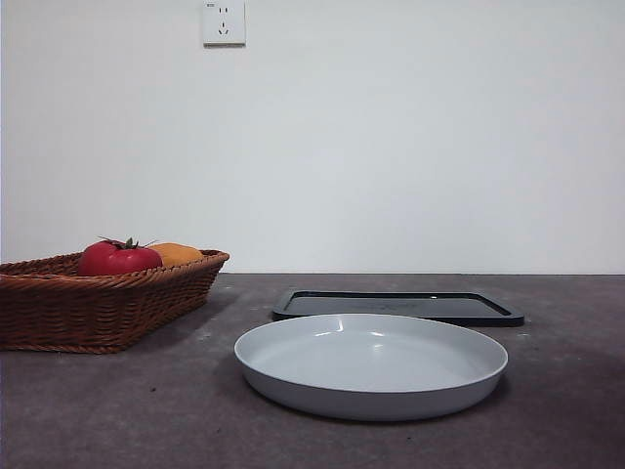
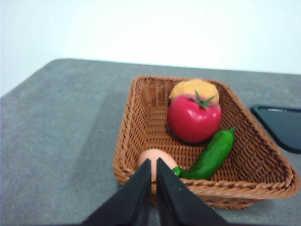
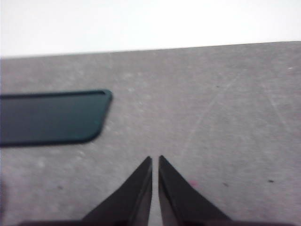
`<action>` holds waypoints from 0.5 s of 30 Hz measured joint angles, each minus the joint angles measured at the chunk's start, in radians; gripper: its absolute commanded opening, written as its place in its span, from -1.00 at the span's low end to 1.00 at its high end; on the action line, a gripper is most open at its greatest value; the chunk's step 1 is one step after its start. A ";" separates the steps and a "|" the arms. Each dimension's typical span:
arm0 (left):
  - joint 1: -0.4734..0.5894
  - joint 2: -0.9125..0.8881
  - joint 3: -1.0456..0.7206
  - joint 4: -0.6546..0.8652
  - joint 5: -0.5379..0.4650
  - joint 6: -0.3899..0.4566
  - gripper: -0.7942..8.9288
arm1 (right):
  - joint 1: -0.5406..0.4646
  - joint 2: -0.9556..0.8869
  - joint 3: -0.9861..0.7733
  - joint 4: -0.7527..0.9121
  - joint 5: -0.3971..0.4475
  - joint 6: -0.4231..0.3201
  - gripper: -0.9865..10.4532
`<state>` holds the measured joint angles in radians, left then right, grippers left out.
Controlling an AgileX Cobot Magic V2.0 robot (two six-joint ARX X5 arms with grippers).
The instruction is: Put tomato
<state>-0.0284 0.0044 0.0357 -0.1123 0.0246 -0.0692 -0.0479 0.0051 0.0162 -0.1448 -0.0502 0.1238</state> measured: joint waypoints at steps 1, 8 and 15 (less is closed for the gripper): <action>0.000 0.000 0.007 -0.008 0.000 0.000 -0.80 | 0.000 0.000 0.001 0.001 -0.006 0.024 -0.81; 0.000 0.043 0.123 -0.004 0.000 -0.054 -0.80 | 0.001 0.023 0.104 -0.011 -0.039 0.183 -0.81; -0.009 0.217 0.292 -0.028 0.000 -0.100 -0.80 | 0.020 0.172 0.306 -0.134 -0.069 0.241 -0.81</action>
<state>-0.0372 0.2211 0.3275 -0.1406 0.0250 -0.1688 -0.0280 0.1776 0.3222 -0.2790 -0.1192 0.3645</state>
